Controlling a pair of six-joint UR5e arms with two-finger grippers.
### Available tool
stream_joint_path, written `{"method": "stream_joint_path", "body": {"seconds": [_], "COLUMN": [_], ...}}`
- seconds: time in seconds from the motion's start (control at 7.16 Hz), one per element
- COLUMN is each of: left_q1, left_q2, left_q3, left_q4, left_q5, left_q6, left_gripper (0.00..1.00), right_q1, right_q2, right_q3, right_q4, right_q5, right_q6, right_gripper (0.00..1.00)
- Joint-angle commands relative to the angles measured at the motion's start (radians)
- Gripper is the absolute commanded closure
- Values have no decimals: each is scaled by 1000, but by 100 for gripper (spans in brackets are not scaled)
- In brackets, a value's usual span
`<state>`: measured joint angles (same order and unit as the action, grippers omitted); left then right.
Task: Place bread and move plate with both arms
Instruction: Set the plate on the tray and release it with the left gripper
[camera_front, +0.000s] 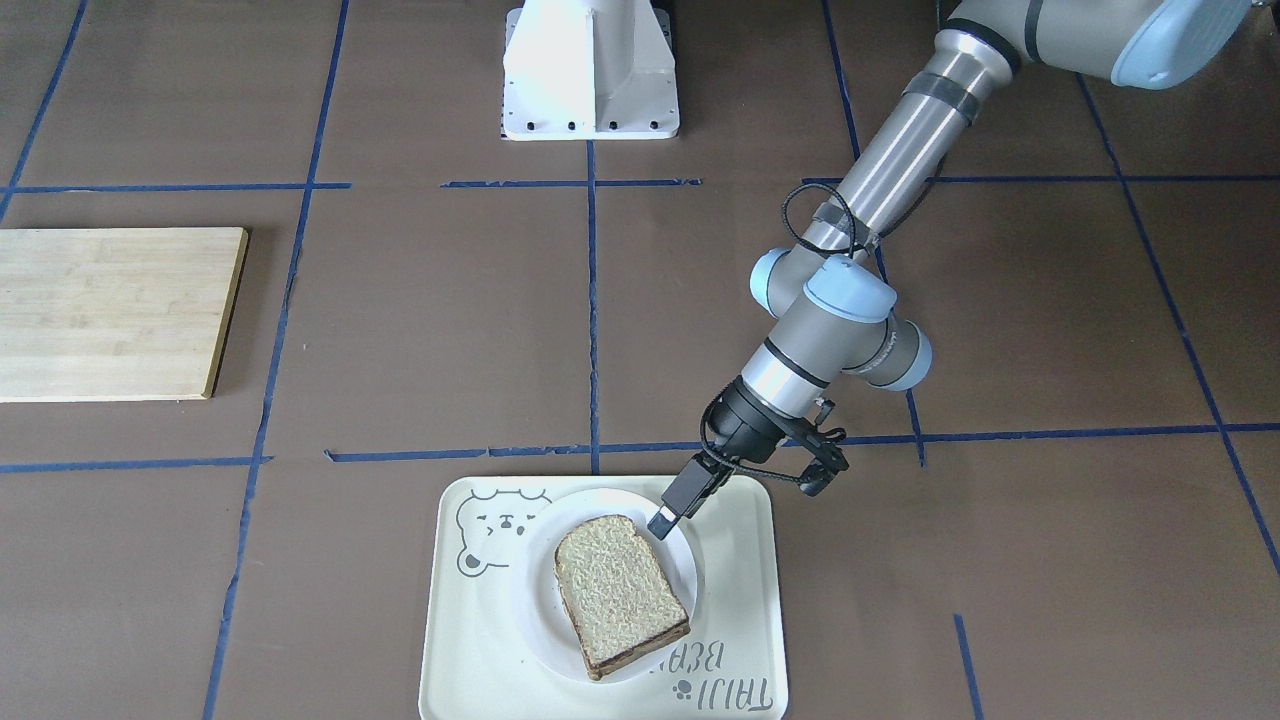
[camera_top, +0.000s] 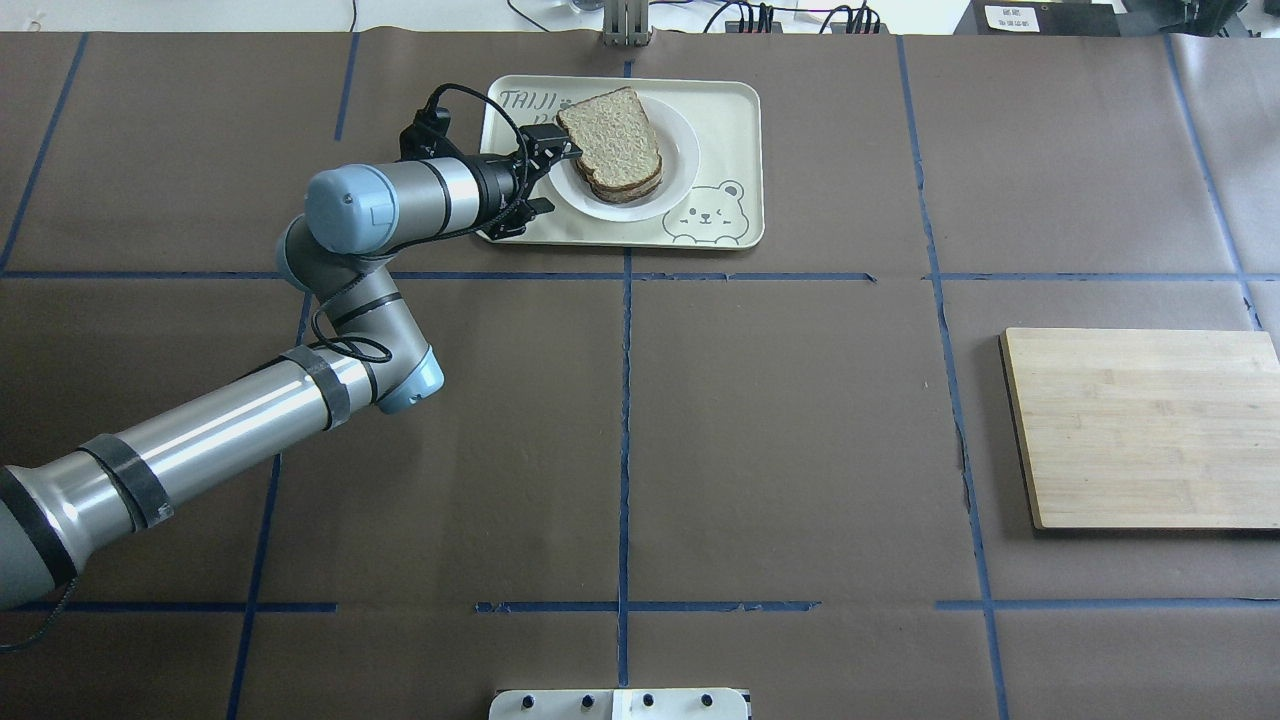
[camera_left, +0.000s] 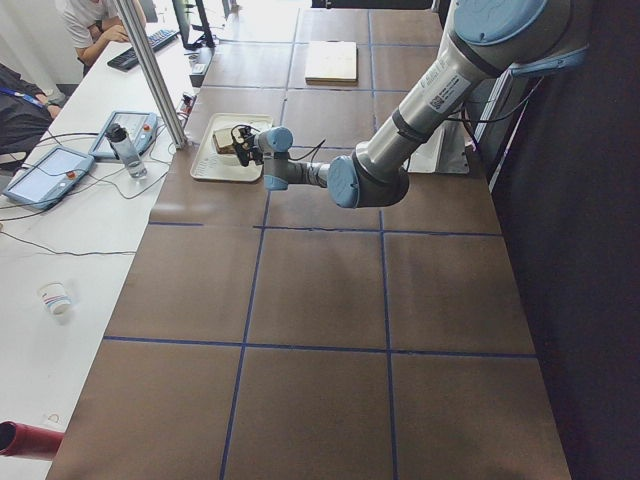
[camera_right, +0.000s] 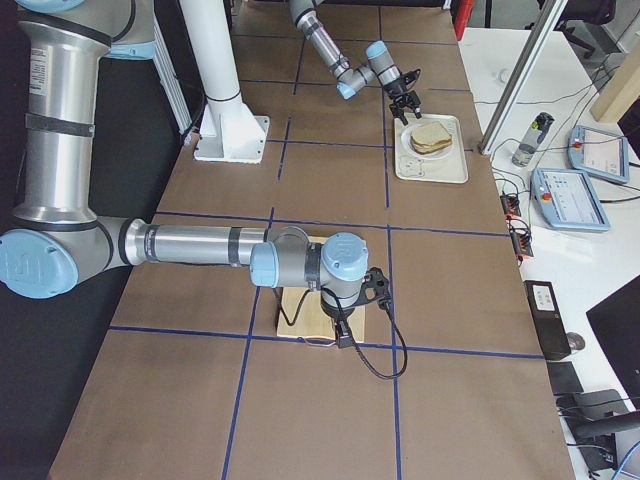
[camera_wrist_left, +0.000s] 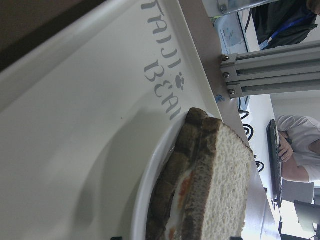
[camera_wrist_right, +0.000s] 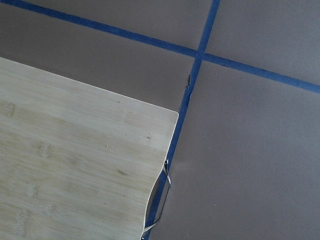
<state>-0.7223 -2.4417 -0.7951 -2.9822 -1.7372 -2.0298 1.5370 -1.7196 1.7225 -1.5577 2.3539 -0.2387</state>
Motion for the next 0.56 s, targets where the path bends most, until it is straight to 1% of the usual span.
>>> {"method": "stream_joint_path", "body": {"seconds": [0.0, 0.14, 0.28, 0.42], "left_q1": [-40, -42, -48, -51], "left_q2": [100, 178, 223, 268], "left_q3": [-284, -461, -596, -742], "left_q4": [331, 518, 719, 972], "left_q5": [-172, -239, -269, -269], "left_q6": [180, 321, 450, 637], "left_gripper": [0, 0, 0, 0], "right_q1": [0, 0, 0, 0], "right_q2": [0, -2, 0, -2], "right_q3": [2, 2, 2, 2], "right_q4": [5, 7, 7, 7], "right_q5": [2, 2, 2, 2], "right_q6": [27, 29, 29, 29], "right_gripper": [0, 0, 0, 0]}}
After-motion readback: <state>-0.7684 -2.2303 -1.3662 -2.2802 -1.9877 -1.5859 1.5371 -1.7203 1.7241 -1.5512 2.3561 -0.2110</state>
